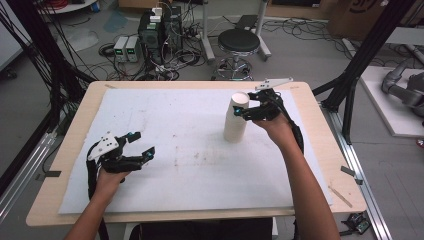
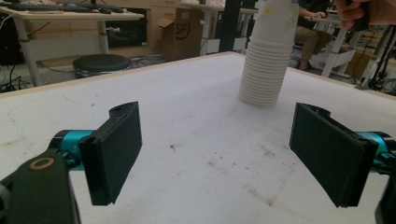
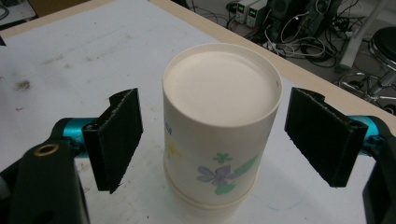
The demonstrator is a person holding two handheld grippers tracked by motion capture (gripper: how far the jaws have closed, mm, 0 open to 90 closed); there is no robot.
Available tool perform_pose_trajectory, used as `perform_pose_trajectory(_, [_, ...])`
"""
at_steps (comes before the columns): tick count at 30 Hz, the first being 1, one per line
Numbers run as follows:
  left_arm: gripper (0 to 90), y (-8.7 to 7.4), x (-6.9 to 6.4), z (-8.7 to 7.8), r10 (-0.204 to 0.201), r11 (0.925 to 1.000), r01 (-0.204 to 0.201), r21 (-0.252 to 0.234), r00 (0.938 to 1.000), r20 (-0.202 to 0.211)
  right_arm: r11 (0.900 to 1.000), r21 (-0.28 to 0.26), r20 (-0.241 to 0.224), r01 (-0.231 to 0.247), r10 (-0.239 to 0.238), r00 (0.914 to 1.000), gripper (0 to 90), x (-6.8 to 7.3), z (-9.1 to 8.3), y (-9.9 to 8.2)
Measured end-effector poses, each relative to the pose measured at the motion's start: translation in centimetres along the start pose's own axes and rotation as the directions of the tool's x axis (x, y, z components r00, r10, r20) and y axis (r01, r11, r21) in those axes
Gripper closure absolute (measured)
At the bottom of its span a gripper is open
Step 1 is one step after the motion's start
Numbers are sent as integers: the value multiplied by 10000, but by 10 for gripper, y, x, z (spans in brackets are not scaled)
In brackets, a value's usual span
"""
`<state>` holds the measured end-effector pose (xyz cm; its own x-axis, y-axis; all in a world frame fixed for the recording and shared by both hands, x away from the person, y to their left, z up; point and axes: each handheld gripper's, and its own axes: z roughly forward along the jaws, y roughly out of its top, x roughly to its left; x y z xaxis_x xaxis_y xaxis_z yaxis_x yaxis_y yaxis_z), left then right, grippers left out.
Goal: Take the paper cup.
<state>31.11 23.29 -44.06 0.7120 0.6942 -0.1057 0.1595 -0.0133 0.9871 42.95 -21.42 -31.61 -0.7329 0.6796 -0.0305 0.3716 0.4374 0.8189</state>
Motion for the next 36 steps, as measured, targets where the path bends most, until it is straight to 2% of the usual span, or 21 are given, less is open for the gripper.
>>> perform_pose_trajectory(5, [173,0,0,0,-41,10000,41,-21,10000,-9,9999,78,-62,87,-86,9999,238,-1,9,4])
perform_pose_trajectory(10, [178,0,1,0,-30,10000,30,-20,10000,5,9995,-3,-6,330,-330,9995,334,0,11,5])
perform_pose_trajectory(17, [184,0,0,0,-7,10000,7,3,10000,62,9994,-289,-144,200,-204,9997,346,-3,7,6])
perform_pose_trajectory(22, [184,0,0,0,-35,10000,36,-42,10000,83,9983,-570,-208,114,-126,9997,352,-4,-3,13])
perform_pose_trajectory(24, [184,1,-1,-1,-61,10000,62,-75,9999,110,9976,-664,-157,219,-230,9996,356,-5,-9,19])
perform_pose_trajectory(26, [184,1,-1,-1,-47,10000,48,-70,9998,172,9953,-947,-170,202,-219,9996,360,-6,-16,24])
perform_pose_trajectory(30, [185,1,-1,-1,-106,9999,108,-100,9998,194,9943,-1048,-124,183,-197,9997,365,-7,-26,30])
perform_pose_trajectory(36, [188,2,-2,-1,-40,9999,44,-97,9995,327,9826,-1807,-25,436,-448,9990,369,-5,-49,38])
